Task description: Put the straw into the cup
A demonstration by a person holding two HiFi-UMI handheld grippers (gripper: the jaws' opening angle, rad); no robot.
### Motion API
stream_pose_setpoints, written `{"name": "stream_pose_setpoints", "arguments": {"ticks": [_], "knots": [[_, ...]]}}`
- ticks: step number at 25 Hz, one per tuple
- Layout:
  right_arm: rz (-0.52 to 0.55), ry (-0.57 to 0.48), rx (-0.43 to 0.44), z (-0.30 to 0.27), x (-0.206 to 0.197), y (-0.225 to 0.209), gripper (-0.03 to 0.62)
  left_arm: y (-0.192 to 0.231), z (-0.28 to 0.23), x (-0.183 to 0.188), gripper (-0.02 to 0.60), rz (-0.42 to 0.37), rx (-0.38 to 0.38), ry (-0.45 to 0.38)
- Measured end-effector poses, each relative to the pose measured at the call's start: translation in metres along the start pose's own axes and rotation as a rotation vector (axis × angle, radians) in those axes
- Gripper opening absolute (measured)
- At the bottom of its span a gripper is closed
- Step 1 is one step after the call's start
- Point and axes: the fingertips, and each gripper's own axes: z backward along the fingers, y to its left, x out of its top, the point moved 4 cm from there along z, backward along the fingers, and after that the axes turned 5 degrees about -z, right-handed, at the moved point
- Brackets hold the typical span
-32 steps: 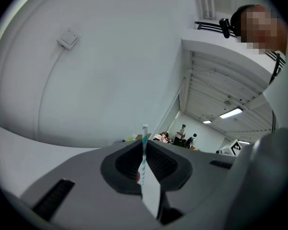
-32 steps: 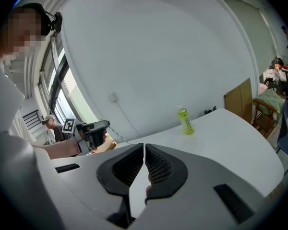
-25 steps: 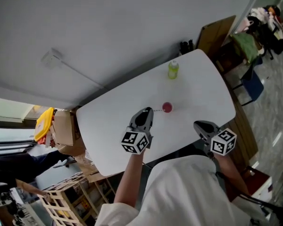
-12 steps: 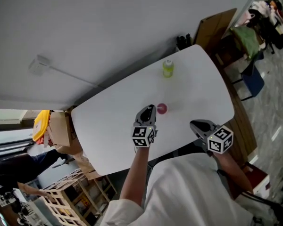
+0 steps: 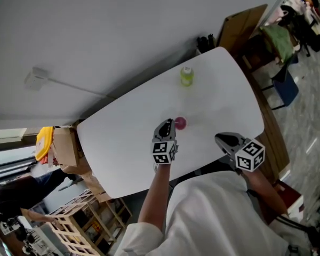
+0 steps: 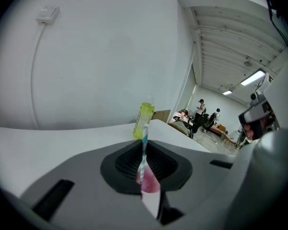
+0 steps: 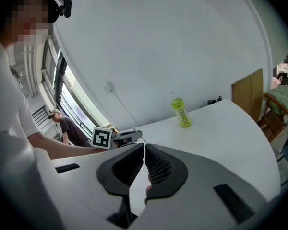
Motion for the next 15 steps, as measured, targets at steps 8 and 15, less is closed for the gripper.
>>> {"name": "stream_pose_setpoints", "arguments": {"ticks": [8,15], "knots": [[-0.002,0.020,-0.013,0.000,-0.002,-0.010,0.037,0.004,-0.002,-0.014,0.040,0.062,0.010,-0.010],[0.011,0.033,0.001,-0.005,-0.002,-0.007,0.037,0.006,0.000,-0.013,0.098,0.103,0.001,-0.023]]}}
